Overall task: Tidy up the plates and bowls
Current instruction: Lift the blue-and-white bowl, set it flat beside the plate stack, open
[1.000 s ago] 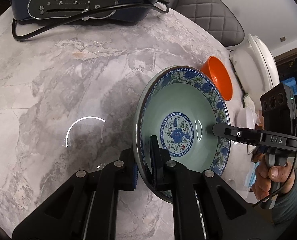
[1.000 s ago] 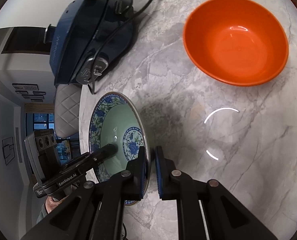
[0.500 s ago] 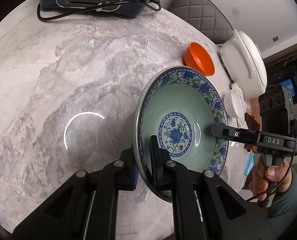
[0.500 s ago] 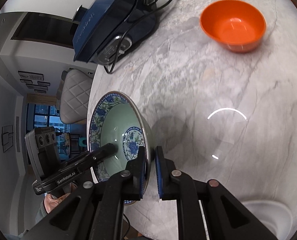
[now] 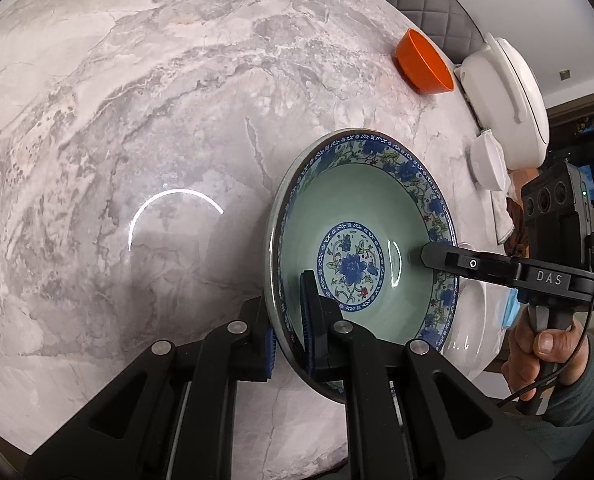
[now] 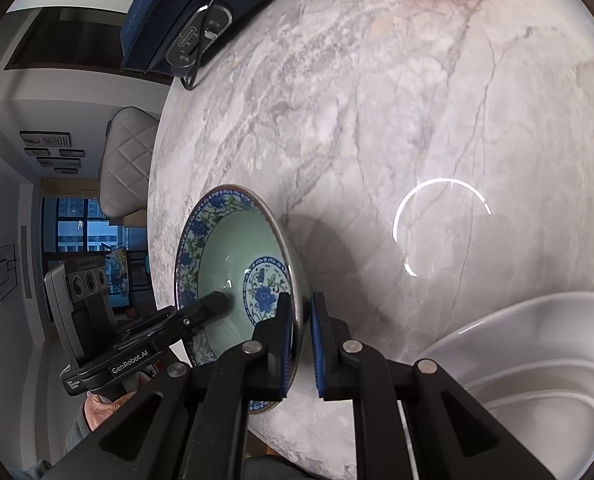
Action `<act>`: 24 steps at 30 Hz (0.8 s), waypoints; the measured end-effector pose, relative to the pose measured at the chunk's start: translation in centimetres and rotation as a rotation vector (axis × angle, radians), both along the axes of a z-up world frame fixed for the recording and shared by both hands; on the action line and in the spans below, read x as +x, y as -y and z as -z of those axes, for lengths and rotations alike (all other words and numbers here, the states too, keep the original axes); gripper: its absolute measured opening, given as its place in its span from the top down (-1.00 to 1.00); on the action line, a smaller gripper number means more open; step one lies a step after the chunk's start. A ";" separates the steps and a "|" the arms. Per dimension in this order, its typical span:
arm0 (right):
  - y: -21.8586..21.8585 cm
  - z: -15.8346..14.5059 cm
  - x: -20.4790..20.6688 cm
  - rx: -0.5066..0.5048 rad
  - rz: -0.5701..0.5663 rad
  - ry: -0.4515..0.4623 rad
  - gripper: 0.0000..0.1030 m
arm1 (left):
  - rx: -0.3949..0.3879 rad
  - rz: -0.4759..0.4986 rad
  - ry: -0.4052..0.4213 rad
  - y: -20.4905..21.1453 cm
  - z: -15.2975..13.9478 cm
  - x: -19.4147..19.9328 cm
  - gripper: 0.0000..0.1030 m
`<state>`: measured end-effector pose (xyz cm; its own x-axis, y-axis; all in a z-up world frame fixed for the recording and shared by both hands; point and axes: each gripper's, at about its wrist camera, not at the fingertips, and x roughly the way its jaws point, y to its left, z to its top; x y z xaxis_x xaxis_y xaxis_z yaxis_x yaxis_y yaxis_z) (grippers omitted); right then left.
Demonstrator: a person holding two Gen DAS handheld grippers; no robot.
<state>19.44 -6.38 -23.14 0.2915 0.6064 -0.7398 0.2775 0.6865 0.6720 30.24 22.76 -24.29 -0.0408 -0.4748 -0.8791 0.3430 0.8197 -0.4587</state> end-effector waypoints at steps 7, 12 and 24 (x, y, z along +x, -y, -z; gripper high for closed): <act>-0.1 0.8 -0.2 -0.011 -0.008 0.007 0.77 | 0.009 0.003 0.004 0.6 0.7 0.5 0.83; 0.1 1.4 -0.4 -0.012 -0.014 0.001 0.77 | 0.017 0.002 -0.010 1.2 1.6 0.7 0.83; 1.0 1.7 -0.9 0.002 -0.014 0.013 0.69 | 0.028 -0.040 -0.001 0.6 2.0 0.9 0.60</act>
